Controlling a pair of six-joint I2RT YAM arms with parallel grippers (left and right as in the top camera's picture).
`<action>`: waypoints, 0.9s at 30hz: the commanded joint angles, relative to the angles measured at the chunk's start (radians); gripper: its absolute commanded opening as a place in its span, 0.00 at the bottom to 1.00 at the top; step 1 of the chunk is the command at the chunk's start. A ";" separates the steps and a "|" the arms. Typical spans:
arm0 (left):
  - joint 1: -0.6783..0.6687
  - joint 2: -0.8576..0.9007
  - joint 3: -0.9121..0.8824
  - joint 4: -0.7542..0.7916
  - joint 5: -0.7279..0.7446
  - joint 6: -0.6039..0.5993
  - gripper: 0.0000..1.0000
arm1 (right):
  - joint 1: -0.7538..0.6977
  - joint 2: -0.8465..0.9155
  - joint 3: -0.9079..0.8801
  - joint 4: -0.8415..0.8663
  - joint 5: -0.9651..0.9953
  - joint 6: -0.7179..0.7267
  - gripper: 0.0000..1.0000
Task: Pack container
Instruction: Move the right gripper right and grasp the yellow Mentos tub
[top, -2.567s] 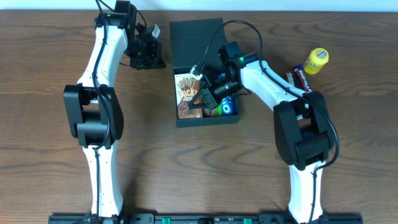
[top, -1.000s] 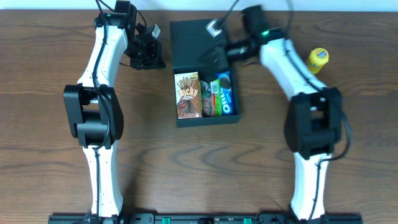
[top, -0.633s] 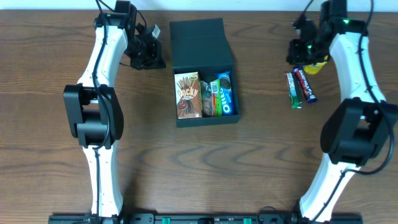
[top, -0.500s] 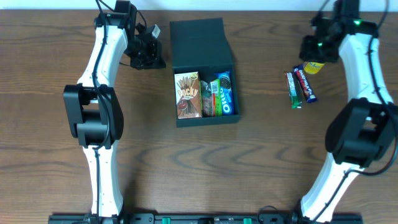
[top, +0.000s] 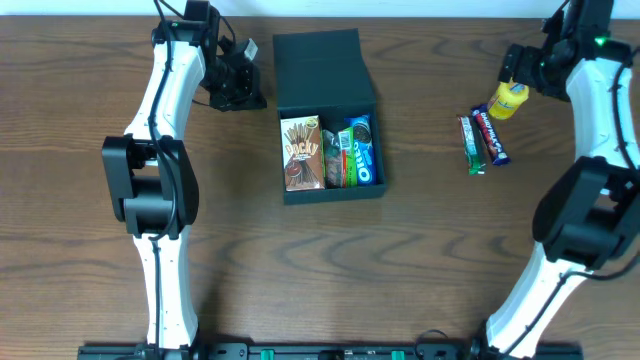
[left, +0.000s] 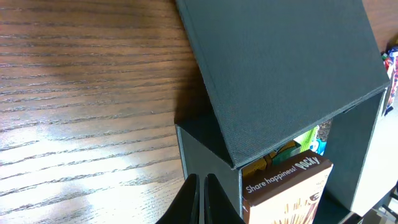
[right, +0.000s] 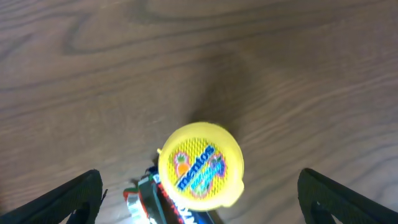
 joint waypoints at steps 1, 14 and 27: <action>0.005 0.003 0.004 0.002 0.000 -0.004 0.06 | -0.009 0.055 0.004 0.014 -0.016 0.013 0.99; 0.005 0.003 0.004 0.015 0.000 -0.004 0.06 | -0.010 0.120 0.004 0.069 -0.045 -0.016 0.99; 0.005 0.003 0.004 0.016 0.000 -0.004 0.06 | -0.009 0.154 0.003 0.112 -0.042 -0.012 0.96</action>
